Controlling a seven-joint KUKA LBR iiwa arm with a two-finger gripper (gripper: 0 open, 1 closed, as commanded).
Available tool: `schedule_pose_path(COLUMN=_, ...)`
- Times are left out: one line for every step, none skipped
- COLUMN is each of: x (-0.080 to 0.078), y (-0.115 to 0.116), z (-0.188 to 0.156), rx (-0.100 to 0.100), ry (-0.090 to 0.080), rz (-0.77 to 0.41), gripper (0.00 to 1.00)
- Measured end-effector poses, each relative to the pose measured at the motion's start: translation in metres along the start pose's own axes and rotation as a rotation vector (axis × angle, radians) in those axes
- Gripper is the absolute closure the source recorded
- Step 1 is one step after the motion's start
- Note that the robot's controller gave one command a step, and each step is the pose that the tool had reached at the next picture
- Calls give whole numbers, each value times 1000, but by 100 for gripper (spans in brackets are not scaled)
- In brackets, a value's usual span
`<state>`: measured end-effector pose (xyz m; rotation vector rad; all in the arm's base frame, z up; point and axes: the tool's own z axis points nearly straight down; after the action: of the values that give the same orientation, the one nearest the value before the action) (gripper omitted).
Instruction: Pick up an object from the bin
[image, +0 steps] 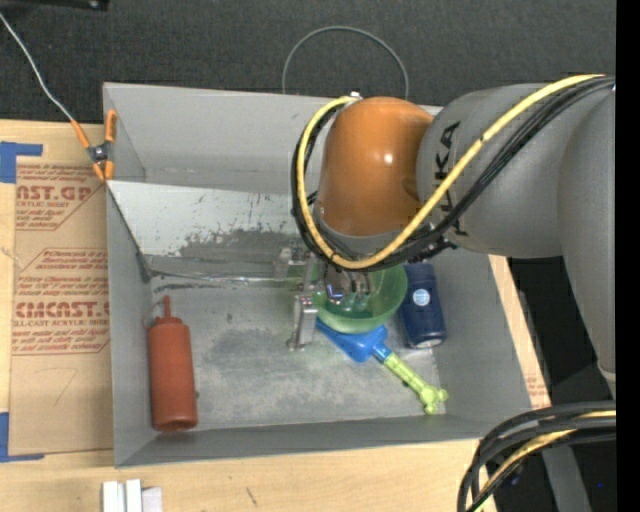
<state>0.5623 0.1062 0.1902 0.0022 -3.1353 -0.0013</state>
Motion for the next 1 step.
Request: schedule_pose_path(x=-2, y=-1, z=-5, rx=-1, ry=-8, rz=1, gripper=0)
